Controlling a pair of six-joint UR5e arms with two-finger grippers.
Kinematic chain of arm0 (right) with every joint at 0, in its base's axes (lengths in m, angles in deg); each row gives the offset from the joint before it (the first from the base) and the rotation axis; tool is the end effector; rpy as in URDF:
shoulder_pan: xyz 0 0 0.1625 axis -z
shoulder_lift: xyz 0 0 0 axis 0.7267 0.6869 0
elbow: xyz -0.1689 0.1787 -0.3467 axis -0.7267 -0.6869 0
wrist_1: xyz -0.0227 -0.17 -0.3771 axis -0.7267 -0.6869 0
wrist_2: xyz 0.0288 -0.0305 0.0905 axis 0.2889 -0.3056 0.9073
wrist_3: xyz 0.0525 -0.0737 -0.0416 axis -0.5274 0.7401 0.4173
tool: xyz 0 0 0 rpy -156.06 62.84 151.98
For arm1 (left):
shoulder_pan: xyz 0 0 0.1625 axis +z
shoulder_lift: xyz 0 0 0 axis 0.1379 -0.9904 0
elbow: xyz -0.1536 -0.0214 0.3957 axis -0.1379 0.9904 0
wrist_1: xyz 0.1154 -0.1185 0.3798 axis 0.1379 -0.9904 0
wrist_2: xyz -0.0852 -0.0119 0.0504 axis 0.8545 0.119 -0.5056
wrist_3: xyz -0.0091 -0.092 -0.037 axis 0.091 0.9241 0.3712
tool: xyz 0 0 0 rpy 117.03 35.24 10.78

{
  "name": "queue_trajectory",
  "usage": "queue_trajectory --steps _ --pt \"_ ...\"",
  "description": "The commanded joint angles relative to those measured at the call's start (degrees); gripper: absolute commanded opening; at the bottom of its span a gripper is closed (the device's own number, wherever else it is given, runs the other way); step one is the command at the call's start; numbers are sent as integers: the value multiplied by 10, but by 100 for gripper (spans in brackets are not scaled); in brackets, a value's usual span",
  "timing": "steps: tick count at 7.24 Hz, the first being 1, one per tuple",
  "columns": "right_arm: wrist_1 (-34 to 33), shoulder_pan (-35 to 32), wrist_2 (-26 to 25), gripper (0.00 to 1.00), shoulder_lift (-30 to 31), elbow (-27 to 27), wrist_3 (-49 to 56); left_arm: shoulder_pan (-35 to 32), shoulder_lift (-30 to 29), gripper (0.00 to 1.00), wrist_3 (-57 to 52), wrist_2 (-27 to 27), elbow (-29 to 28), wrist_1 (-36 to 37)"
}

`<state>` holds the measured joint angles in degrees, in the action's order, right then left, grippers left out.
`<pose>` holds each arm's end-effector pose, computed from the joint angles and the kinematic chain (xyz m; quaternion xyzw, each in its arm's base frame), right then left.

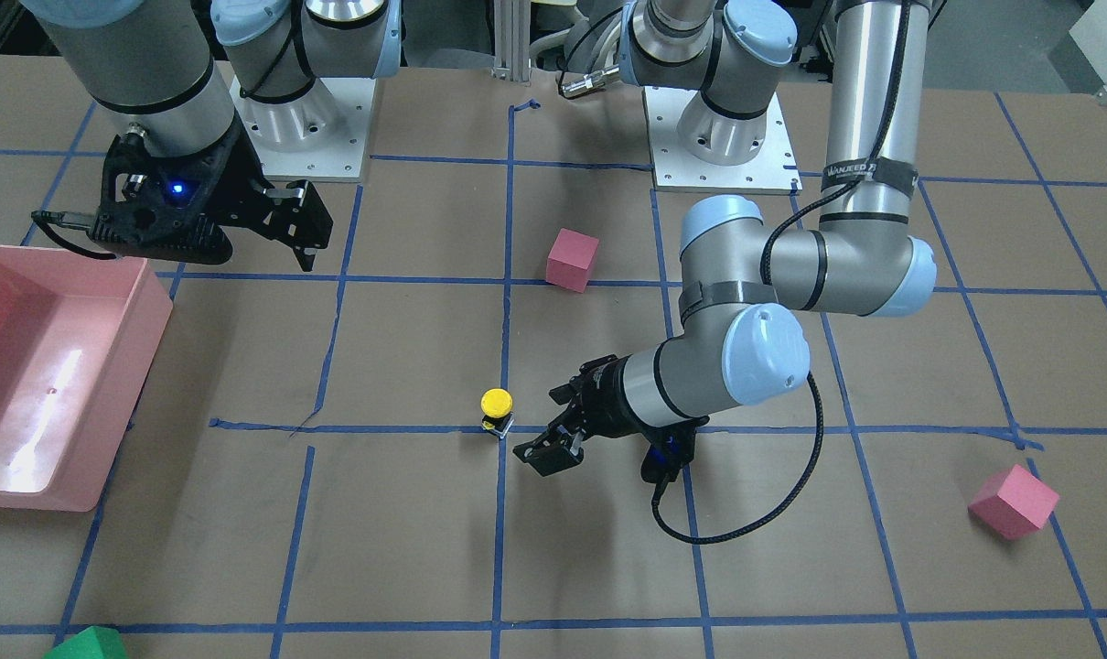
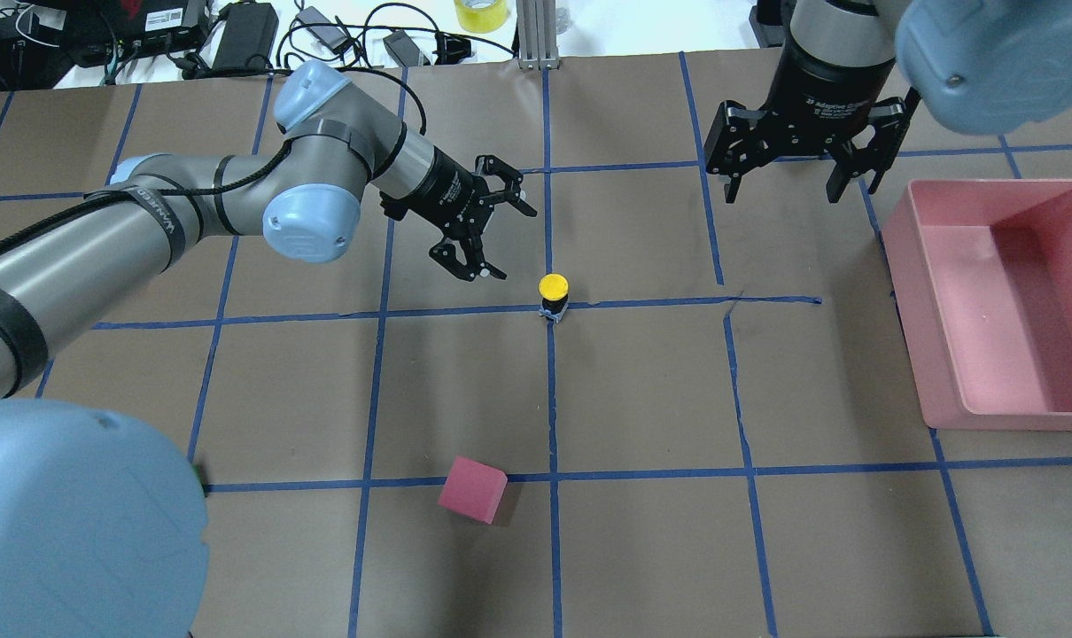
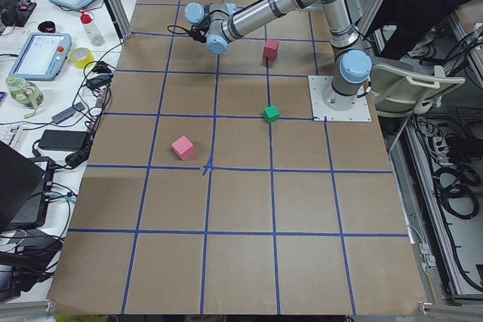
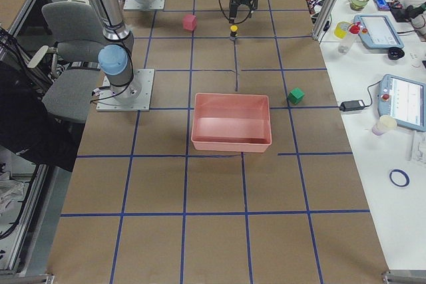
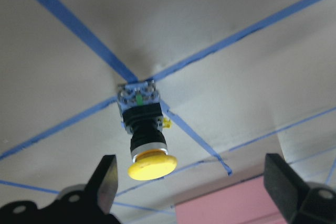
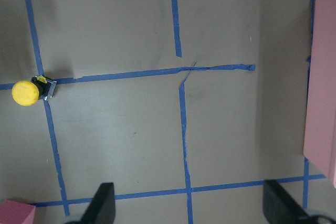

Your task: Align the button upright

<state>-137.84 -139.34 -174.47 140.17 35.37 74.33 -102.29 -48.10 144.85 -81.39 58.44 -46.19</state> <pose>0.1550 -0.5139 0.4744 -0.0390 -0.9989 -0.0203 0.0163 -0.2360 -0.6061 0.2525 0.4550 -0.8405 -0.1785 0.2338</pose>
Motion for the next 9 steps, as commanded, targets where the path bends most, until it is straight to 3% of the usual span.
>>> queue_trajectory --steps 1,3,5,9 --pt "1 0 0 99 -1 0 -1 -6 86 100 -81 -98 -11 -56" --pt "2 0 0 99 -1 1 -1 -7 180 100 -240 -162 -10 -125" --pt "2 0 0 99 -1 1 -2 -6 228 100 -481 -290 -14 -200" --pt "2 0 0 99 -1 1 -2 -7 306 100 -522 -331 -8 -265"
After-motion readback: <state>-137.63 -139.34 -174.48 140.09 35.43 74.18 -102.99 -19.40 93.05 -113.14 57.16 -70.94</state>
